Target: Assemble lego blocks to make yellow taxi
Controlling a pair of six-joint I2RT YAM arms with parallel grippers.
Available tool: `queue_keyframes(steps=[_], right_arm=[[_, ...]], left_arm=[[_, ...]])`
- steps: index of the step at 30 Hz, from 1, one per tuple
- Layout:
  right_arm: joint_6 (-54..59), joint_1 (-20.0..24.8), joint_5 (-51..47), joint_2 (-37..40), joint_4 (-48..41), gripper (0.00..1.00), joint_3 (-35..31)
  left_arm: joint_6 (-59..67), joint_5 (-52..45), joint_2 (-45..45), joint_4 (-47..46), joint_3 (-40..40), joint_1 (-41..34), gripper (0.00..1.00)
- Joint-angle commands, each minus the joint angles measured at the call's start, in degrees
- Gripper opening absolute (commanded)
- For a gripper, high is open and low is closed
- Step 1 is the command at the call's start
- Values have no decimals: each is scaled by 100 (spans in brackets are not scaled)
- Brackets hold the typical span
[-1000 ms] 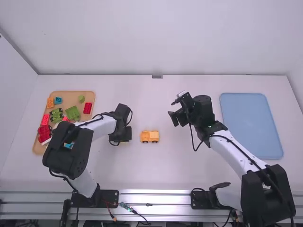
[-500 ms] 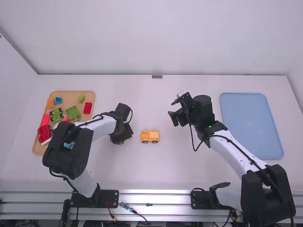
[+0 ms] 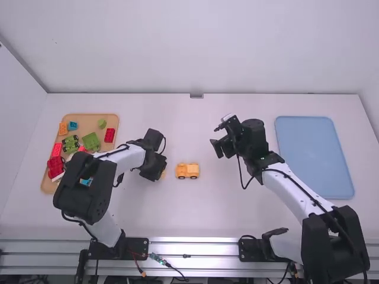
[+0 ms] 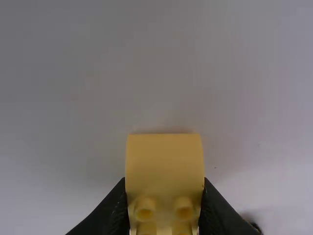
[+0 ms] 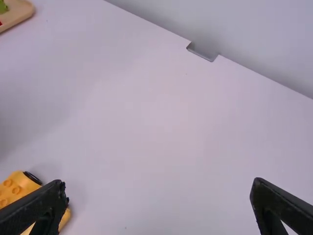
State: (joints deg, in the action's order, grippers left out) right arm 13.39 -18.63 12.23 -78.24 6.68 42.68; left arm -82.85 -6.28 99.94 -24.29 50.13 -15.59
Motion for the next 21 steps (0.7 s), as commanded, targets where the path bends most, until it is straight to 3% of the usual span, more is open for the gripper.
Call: queue_keyframes(steps=[1, 5, 6, 7, 8, 11, 13, 14, 21], right_arm=[[-7, -7, -9, 90, 17, 99, -33], [-7, -7, -7, 90, 15, 99, -31], [-11, -7, -9, 90, 15, 99, -33], [-9, -4, -9, 90, 15, 99, -33], [-11, -4, -7, 90, 15, 99, -33], [-7, -7, -7, 90, 13, 99, -33], [-9, -4, -9, 90, 15, 99, -33], [-9, -4, -7, 90, 15, 99, -33], [-9, -7, -9, 90, 15, 99, -33]], left_arm=[[-1259, -330, 10, -53, -72, -11, 2], [-1849, -210, 10, -33, -72, -13, 2], [-1985, -166, 10, -31, -72, -13, 8], [-2079, -173, 10, -38, -72, -13, 21], [-2256, -214, 10, -35, -72, -13, 52], [-2464, -319, 10, -24, -70, -11, 80], [-2448, -341, 10, 28, -72, -11, 82], [-2413, -328, 10, 76, -70, -13, 98], [-1353, -376, -23, 129, 52, 140, 100]])
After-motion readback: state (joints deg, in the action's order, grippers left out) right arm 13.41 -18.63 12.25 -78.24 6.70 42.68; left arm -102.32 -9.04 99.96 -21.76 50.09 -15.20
